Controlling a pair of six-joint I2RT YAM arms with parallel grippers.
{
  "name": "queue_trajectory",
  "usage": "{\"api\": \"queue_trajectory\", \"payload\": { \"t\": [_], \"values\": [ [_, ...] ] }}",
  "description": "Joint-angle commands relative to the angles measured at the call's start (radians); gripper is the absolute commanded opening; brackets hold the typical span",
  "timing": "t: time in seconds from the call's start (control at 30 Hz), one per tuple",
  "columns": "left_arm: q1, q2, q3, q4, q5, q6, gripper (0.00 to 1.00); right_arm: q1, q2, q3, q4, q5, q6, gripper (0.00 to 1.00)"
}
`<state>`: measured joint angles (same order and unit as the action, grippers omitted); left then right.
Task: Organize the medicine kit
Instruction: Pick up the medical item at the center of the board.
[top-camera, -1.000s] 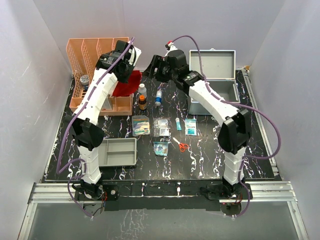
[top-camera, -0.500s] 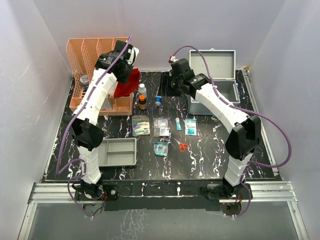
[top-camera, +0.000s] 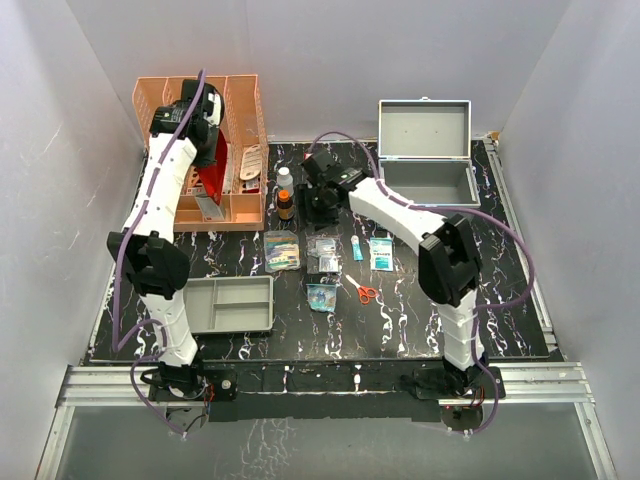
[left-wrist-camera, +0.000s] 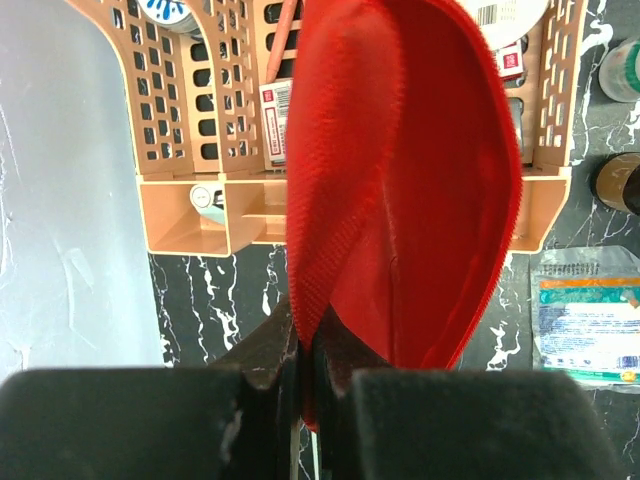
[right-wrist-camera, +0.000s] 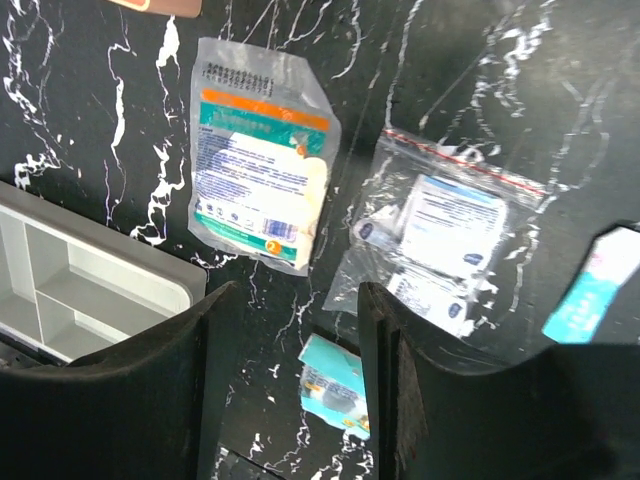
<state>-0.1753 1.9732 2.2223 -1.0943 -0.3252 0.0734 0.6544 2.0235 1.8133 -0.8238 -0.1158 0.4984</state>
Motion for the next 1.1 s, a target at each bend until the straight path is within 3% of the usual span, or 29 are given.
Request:
{"api": "queue_trajectory", "payload": {
  "t": [0.0,0.2,0.5,1.07],
  "values": [
    [0.003,-0.094,-0.005,-0.029,0.017,-0.010,0.00,0.039,0.056,0.111,-0.024,-0.001,0.026,0.47],
    [0.005,-0.107,0.011,-0.043,0.054,0.004,0.00,0.071,0.134,0.175,-0.043,-0.002,0.034,0.47],
    [0.001,-0.117,0.067,-0.096,0.088,0.032,0.00,0.073,0.134,0.139,-0.021,0.007,0.042,0.49],
    [-0.120,-0.231,-0.047,-0.152,0.149,0.044,0.00,0.101,0.245,0.204,0.002,0.007,0.084,0.54]
  ]
}}
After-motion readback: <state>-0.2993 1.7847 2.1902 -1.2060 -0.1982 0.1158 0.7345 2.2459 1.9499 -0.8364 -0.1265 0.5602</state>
